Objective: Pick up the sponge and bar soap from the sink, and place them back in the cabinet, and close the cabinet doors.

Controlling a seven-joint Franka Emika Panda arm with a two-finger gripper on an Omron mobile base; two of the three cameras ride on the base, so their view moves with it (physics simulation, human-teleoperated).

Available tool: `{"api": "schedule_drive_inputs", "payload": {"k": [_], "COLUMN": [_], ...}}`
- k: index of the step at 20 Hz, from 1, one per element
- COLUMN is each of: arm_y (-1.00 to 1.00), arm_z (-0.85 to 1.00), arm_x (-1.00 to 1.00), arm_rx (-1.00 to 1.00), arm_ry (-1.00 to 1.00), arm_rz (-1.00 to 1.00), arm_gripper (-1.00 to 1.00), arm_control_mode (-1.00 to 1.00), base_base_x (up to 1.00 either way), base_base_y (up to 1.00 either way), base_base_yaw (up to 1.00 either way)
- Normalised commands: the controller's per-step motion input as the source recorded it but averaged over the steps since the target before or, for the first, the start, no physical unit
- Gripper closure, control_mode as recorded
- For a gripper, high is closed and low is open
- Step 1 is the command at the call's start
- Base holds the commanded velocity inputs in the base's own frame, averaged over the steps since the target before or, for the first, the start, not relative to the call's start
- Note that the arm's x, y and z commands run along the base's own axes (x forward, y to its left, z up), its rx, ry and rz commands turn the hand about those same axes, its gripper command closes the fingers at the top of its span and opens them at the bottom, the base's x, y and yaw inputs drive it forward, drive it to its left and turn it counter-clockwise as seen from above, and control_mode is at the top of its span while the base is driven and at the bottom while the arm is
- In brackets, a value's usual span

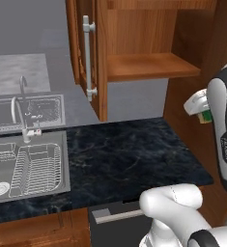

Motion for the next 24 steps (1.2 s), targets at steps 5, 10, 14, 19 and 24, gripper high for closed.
{"api": "schedule_drive_inputs", "payload": {"k": [5,10,14,19,24], "arm_y": [0.0,0.0,0.0,0.0,0.0], "arm_z": [0.01,0.07,0.22,0.25,0.25], "arm_x": [0.3,0.33,0.31,0.36,0.33], "arm_rx": [0.0,0.0,0.0,0.0,0.01], "arm_ry": [-0.24,-0.18,-0.04,-0.03,-0.01], "arm_rz": [0.0,0.0,0.0,0.0,0.0], "arm_gripper": [1.0,1.0,1.0,1.0,1.0], "arm_control_mode": [-1.0,-1.0,-1.0,-1.0,-1.0], "base_base_x": [0.0,0.0,0.0,0.0,0.0], "base_base_y": [0.0,0.0,0.0,0.0,0.0], "base_base_yaw": [0.0,0.0,0.0,0.0,0.0]}}
